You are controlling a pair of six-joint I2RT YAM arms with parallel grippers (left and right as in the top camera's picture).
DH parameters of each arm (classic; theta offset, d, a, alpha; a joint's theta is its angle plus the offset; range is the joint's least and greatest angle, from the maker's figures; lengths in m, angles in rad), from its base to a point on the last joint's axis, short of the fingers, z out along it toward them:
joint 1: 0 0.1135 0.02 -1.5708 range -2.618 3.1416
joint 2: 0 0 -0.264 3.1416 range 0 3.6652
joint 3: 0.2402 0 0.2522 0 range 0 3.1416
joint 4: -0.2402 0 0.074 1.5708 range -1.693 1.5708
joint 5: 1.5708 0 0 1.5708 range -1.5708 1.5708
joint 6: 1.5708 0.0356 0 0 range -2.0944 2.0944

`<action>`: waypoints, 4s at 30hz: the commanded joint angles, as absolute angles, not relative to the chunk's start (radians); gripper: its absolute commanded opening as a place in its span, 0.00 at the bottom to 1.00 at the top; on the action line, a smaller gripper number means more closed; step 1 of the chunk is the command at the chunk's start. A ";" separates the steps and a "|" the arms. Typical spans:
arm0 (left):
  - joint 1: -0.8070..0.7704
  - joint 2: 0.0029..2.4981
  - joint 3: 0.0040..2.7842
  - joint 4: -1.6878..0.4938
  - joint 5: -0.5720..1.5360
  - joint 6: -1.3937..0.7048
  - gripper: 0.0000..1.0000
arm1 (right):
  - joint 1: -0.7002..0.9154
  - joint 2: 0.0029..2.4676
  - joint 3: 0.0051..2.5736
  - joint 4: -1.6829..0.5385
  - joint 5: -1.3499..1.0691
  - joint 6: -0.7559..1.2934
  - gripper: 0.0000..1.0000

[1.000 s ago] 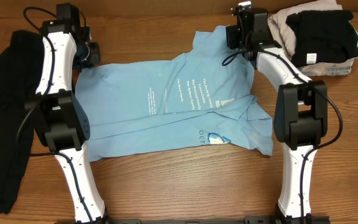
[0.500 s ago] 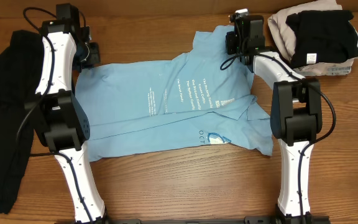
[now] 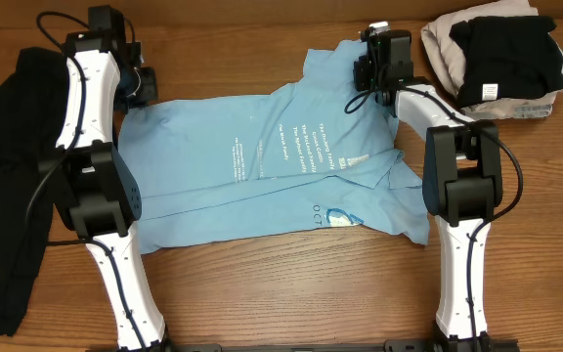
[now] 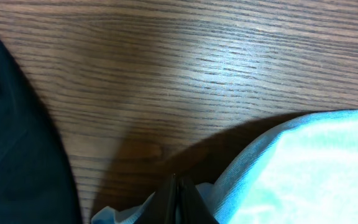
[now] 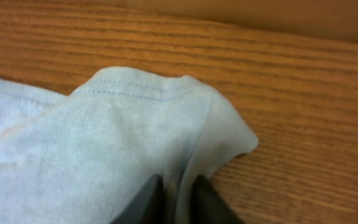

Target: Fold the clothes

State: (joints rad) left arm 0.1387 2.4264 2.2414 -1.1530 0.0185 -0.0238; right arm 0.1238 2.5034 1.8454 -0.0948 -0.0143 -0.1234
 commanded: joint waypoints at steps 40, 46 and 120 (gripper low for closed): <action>0.135 2.161 2.328 -1.483 0.009 -0.086 0.04 | 0.112 1.891 1.849 -1.009 -0.131 0.011 0.04; 0.135 2.171 2.319 -1.649 -0.033 -0.082 0.04 | 0.103 1.887 1.807 -1.188 -0.144 0.028 0.04; 0.363 1.605 1.001 -0.722 0.056 0.208 0.99 | 0.083 1.597 1.475 -1.237 -0.138 0.045 0.94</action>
State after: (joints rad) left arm 0.3599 1.5398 1.0210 -0.7250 0.0719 0.1219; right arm 0.0830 1.6009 1.4590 -1.2415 -0.1864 0.0521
